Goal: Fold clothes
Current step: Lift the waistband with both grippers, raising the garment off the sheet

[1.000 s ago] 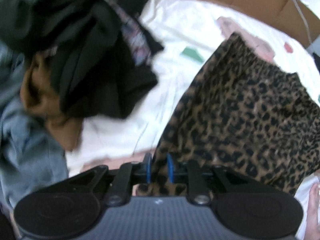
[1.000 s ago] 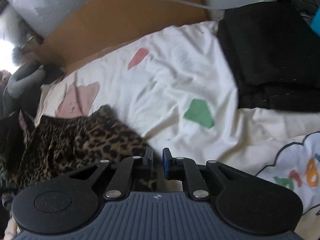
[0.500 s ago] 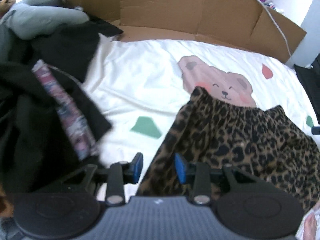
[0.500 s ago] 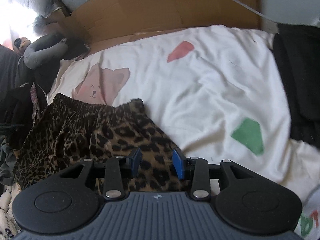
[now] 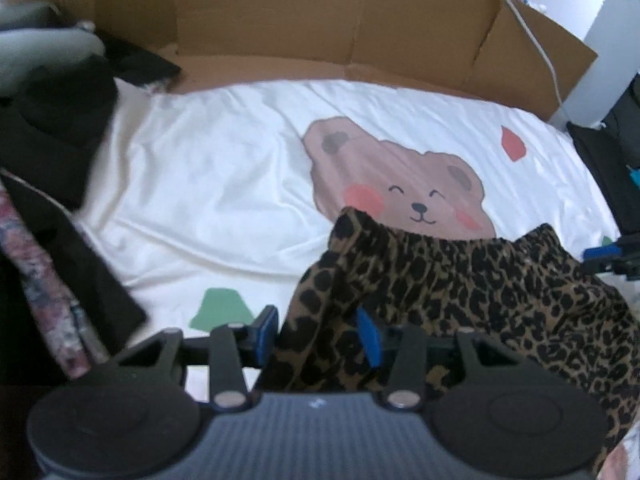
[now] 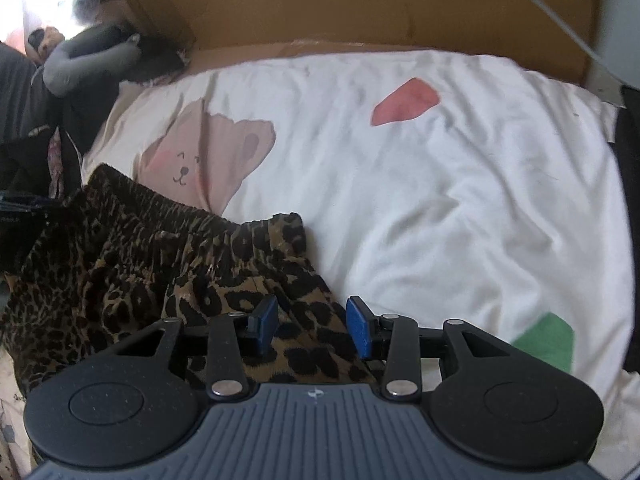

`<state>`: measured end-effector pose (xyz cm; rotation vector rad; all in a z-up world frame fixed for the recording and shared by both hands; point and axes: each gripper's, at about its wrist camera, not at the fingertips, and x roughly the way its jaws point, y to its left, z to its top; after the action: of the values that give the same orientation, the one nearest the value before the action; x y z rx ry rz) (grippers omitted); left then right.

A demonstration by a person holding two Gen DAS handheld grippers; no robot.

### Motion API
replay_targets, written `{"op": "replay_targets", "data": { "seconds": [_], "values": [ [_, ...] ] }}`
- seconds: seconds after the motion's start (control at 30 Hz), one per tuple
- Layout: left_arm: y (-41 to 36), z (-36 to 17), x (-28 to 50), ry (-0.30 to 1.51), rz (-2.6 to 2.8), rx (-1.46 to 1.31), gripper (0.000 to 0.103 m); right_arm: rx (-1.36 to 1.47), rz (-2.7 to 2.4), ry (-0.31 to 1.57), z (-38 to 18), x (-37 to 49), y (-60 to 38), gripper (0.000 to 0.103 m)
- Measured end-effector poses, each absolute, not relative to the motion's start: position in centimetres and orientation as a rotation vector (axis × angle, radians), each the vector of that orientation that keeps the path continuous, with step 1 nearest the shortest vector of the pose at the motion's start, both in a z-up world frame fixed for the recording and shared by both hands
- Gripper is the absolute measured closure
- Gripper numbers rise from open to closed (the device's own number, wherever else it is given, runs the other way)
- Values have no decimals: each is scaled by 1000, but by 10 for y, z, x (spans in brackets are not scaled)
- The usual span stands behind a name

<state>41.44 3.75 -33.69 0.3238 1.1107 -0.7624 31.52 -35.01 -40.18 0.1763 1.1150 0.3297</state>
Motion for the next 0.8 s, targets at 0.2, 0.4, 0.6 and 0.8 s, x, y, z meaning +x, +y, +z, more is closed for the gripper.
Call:
{"op": "replay_targets", "data": {
  "seconds": [0.2, 0.4, 0.6, 0.8],
  "values": [
    [22, -363, 424, 1173, -836, 394, 76, 112, 351, 1167, -422, 335, -333, 57],
    [24, -377, 433, 1212, -840, 420, 95, 99, 356, 1183, -428, 340, -325, 53],
    [23, -376, 435, 1183, -850, 435, 98, 70, 371, 1175, -426, 337, -314, 71],
    [20, -365, 436, 1143, -877, 414, 100, 56, 334, 1142, -412, 329, -315, 102]
  ]
}}
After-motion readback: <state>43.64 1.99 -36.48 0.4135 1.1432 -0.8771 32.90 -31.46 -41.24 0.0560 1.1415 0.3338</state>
